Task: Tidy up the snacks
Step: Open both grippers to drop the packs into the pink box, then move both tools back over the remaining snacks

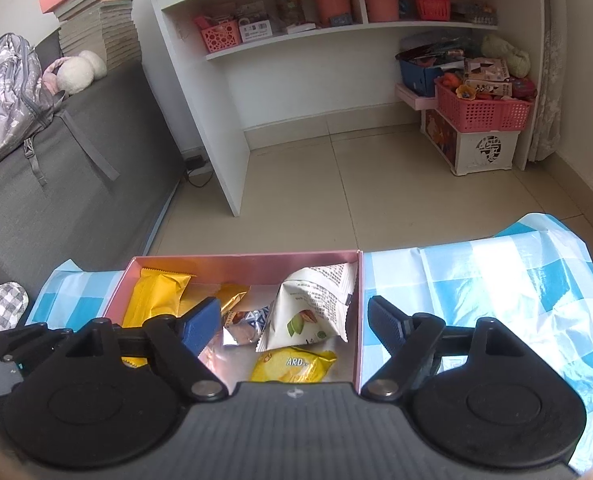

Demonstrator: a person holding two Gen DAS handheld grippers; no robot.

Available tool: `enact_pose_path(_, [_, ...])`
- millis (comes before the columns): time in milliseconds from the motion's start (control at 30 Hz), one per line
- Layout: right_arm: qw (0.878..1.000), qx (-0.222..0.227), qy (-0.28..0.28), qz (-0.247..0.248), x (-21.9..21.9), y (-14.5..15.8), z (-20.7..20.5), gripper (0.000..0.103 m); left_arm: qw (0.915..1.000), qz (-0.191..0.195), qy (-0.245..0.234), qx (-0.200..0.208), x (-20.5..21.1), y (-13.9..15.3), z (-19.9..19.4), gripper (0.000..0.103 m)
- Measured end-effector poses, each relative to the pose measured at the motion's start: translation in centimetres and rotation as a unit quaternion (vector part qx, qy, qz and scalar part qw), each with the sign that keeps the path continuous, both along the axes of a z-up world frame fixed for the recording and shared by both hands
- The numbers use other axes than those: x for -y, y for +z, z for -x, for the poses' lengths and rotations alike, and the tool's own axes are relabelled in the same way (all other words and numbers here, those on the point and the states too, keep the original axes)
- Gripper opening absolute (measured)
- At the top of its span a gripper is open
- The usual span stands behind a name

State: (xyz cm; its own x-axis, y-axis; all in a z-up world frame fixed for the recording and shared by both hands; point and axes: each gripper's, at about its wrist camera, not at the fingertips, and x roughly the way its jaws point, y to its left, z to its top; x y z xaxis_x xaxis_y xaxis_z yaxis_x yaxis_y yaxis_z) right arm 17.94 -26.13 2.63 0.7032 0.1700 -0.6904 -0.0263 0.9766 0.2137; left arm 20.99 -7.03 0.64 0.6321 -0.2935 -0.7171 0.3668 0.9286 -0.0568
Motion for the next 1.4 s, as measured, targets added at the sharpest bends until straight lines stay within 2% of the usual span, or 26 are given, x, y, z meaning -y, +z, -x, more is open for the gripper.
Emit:
enact_pose_path(133, [1.0, 0.004, 0.003, -0.005, 0.1, 0.7, 1.5, 0.086, 1.0, 0.004, 0.005, 0.0, -1.0, 1.0, 1.8, 0.071])
enact_pose_path(300, [1.0, 0.008, 0.005, -0.01, 0.1, 1.6, 3.8, 0.091, 0.9999, 0.002, 0.011, -0.001, -2.1, 1.8, 4.0, 0.083])
enact_pose_path(400, [0.999, 0.013, 0.007, -0.03, 0.3, 2.2, 5.2, 0.095, 0.9999, 0.005, 0.015, -0.004, -2.9, 2.1, 5.4, 0.087])
enact_pose_path(567, [0.999, 0.018, 0.012, -0.03, -0.1, 2.6, 7.4, 0.1, 0.9997, 0.007, 0.023, -0.005, -4.1, 2.4, 7.9, 0.093])
enact_pose_path(767, [0.999, 0.019, 0.023, -0.013, -1.1, 2.3, 9.7, 0.102, 0.9994, 0.011, 0.031, -0.012, -5.7, 2.2, 10.6, 0.094])
enact_pose_path(1000, [0.998, 0.019, 0.052, 0.018, -2.7, 1.4, 11.9, 0.103, 0.999, -0.035, 0.025, -0.006, -6.6, 1.0, 13.7, 0.097])
enact_pose_path(1400, [0.998, 0.004, 0.059, 0.008, -3.7, -1.7, 14.1, 0.103, 0.9982, -0.054, 0.023, -0.013, -8.2, -1.3, 17.1, 0.098])
